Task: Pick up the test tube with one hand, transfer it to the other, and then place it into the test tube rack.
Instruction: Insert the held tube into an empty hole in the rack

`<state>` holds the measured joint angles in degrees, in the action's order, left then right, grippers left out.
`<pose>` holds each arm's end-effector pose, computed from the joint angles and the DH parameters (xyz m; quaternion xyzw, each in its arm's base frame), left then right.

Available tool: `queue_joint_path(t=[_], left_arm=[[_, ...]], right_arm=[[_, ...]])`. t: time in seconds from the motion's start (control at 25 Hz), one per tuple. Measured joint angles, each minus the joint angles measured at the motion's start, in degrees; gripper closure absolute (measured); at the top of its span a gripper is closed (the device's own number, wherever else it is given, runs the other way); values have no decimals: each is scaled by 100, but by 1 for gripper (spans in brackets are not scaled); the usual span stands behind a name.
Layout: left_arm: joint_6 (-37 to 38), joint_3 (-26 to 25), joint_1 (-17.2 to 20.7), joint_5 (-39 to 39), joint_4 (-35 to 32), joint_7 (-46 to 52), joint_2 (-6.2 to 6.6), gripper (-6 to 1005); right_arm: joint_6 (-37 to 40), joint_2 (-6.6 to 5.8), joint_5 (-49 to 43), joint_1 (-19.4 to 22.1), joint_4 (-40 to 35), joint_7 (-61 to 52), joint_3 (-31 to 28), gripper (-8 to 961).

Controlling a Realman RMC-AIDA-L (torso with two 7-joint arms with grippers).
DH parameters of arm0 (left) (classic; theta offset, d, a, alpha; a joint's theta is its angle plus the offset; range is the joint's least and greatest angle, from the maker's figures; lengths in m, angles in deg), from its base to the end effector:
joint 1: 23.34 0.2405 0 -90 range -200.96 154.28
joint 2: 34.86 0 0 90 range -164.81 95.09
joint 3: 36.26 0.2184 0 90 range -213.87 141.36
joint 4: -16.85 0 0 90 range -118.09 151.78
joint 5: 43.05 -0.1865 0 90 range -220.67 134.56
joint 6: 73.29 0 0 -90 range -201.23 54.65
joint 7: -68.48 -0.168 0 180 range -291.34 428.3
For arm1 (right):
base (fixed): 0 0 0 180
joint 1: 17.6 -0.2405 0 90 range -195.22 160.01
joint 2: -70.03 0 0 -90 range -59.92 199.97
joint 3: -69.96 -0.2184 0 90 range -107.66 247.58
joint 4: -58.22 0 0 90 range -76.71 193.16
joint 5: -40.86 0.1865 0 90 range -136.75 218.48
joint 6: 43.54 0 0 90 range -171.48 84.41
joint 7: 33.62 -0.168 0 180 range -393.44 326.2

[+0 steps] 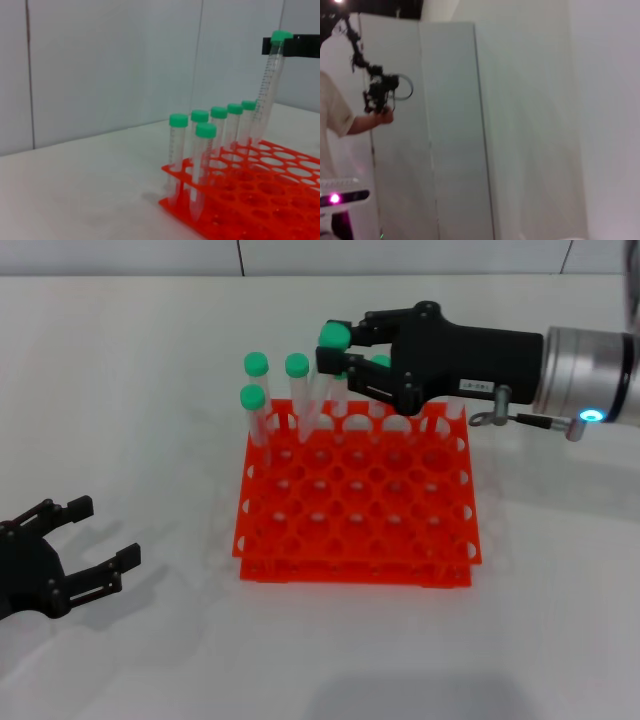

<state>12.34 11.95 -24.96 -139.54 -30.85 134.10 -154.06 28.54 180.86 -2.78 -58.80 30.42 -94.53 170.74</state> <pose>-0.2971 0.2198 0.0317 -0.8967 -0.2382 -0.2275 0.2955 0.0996 0.3384 -0.0315 -0.9247 0.0585 0.3590 0.1123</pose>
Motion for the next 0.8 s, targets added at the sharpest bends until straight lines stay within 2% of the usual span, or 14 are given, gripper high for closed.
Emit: queue_joint_path(t=[0.2, 0.52, 0.8], left_arm=[[-46, -3, -8, -5, 46, -53, 2, 124], [6, -5, -87, -127, -48, 126, 20, 123], [-28, -4, -221, -397, -114, 396, 38, 124]], right_arm=[[-235, 62, -593, -125, -218, -297, -259, 683], [-527, 387, -2114, -169, -601, -781, -1144, 676], [-668, 432, -2357, -266, -713, -1032, -1201, 670]])
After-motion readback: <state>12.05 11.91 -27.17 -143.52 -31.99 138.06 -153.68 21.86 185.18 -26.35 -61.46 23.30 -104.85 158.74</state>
